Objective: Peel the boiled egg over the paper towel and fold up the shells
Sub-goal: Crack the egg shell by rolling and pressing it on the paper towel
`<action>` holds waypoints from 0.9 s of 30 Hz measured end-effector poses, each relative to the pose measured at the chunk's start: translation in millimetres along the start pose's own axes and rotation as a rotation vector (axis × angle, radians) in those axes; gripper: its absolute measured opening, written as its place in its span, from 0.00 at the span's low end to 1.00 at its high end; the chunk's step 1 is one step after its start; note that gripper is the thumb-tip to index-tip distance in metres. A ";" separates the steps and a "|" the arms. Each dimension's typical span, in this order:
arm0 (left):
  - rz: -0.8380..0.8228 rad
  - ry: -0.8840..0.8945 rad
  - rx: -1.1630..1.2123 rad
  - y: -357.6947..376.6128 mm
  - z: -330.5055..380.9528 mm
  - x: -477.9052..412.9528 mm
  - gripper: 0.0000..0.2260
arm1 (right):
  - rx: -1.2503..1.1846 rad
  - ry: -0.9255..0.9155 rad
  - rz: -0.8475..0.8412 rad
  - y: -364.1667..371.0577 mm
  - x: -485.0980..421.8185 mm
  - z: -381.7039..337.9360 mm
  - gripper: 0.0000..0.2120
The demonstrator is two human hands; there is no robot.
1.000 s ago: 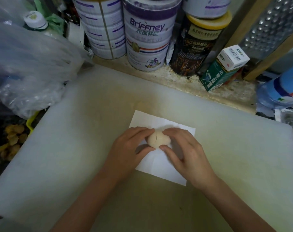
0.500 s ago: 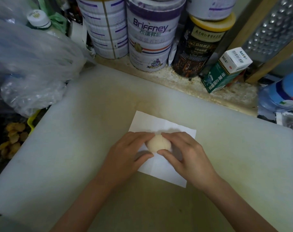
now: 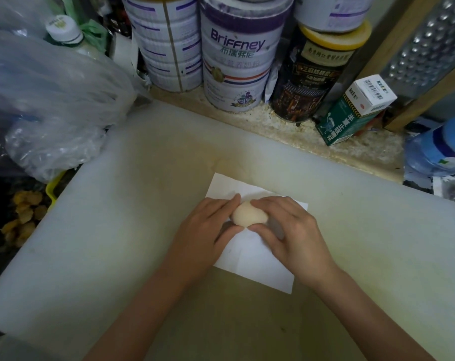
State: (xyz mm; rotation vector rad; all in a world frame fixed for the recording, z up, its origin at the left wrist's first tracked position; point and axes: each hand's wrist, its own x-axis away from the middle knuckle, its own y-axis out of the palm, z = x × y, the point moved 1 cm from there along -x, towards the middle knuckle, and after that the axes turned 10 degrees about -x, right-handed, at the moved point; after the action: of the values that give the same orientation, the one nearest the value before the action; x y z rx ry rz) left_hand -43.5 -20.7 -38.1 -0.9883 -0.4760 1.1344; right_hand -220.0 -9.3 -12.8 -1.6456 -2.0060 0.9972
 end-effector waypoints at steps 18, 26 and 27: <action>-0.062 0.045 -0.148 -0.8 7.2 3.5 0.27 | -0.025 0.001 -0.126 3.8 13.0 -7.6 0.19; -0.084 -0.068 -0.069 4.9 7.5 8.3 0.31 | -0.528 0.392 0.112 -11.9 0.6 -3.8 0.16; -0.087 -0.074 -0.061 4.5 8.4 9.4 0.31 | -0.544 0.395 0.131 -17.2 3.4 -4.8 0.16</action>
State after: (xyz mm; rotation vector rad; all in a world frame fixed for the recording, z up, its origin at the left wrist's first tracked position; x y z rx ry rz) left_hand -48.6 -8.4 -39.1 -0.9712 -0.6108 1.0867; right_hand -229.8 -5.9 2.2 -2.0661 -2.0071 0.1213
